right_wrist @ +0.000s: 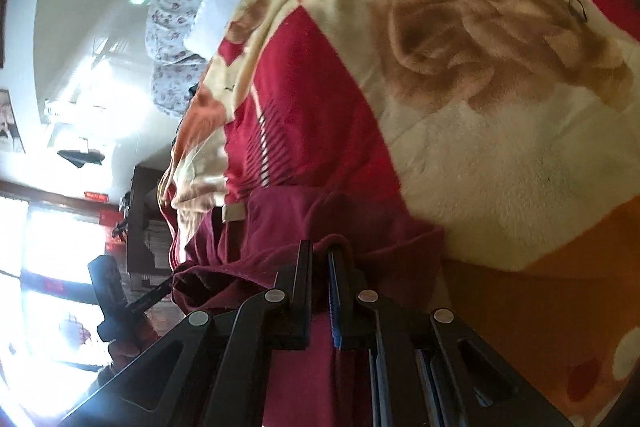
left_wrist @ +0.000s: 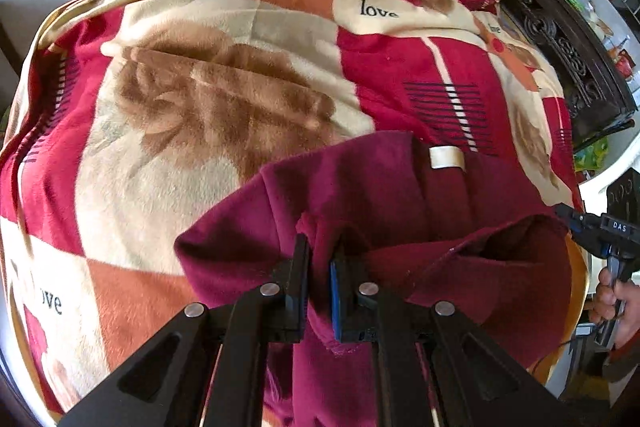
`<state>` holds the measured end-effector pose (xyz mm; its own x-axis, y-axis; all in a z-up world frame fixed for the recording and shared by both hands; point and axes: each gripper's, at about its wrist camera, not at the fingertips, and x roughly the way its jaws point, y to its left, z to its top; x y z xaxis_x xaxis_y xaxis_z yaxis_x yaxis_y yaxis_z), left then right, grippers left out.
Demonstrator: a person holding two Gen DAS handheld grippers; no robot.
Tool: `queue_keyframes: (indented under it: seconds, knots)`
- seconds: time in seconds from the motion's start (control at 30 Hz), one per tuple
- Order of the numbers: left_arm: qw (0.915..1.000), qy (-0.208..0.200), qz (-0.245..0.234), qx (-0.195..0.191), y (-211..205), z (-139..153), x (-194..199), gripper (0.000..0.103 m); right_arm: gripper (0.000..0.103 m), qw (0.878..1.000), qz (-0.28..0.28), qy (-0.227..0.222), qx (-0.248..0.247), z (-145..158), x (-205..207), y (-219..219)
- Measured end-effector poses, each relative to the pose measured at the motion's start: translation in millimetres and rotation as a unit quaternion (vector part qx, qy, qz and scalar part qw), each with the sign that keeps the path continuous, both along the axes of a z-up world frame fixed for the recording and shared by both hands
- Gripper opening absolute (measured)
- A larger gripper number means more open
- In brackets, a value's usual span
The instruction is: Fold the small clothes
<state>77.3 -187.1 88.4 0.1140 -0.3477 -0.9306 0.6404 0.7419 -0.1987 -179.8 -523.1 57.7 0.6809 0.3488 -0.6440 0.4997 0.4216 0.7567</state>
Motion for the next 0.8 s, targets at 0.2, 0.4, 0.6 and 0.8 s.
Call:
queue_keyframes:
  seconds: [0.2, 0.4, 0.6, 0.8]
  knots:
    - [0.9999, -0.003, -0.002, 0.015, -7, -8, 5, 0.008, 0.008, 1.000, 0.009, 0.006, -0.023, 7, 8, 0]
    - [0.9998, 0.007, 0.014, 0.013, -11, -9, 13, 0.008, 0.008, 0.999, -0.013, 0.005, -0.039, 13, 18, -4]
    - [0.9992, 0.009, 0.038, -0.004, -12, -5, 24, 0.008, 0.008, 0.999, -0.029, 0.007, -0.044, 7, 25, -7]
    - [0.9989, 0.001, 0.045, 0.011, -20, -15, 28, 0.016, 0.008, 0.996, -0.001, 0.037, -0.079, 3, 41, -4]
